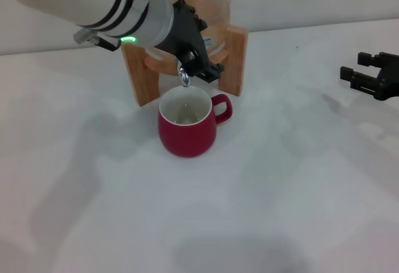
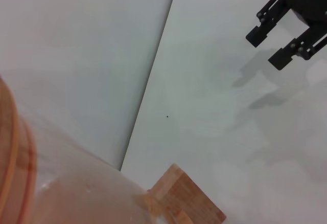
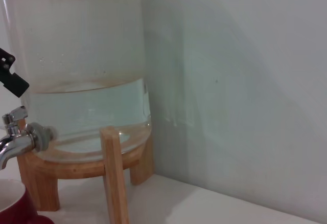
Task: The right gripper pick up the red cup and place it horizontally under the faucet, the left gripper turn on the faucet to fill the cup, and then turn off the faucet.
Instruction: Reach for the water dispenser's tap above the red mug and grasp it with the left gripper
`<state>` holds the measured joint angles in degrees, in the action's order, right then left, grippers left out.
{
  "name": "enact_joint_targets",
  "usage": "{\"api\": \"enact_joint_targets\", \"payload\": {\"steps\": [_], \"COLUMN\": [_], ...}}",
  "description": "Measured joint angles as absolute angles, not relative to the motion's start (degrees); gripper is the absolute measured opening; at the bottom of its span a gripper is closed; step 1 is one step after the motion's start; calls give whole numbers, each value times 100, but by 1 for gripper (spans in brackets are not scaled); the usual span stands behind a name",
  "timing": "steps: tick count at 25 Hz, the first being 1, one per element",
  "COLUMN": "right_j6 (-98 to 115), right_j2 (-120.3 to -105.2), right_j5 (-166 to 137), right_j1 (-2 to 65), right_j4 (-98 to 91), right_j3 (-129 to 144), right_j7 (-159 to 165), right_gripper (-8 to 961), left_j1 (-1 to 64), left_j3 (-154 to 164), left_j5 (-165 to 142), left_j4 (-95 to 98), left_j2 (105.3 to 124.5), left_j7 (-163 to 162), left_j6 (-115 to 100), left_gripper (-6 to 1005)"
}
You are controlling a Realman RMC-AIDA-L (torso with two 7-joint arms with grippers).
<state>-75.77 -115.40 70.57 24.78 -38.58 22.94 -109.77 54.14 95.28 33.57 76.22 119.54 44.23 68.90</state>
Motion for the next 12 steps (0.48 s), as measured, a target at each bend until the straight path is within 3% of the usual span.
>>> {"api": "enact_joint_targets", "payload": {"steps": [12], "right_j6": [-7565], "right_j2": [-11540], "right_j5": [7057], "right_j1": [2485], "right_j4": [-3858], "right_j3": [2294], "right_j7": [-10974], "right_gripper": [545], "left_j1": [5430], "left_j3": [9584], "left_j5": [3394], "left_j4": [7367], "left_j2": [11953], "left_j7": [4531], "left_j6": [6660], "left_gripper": [799]}}
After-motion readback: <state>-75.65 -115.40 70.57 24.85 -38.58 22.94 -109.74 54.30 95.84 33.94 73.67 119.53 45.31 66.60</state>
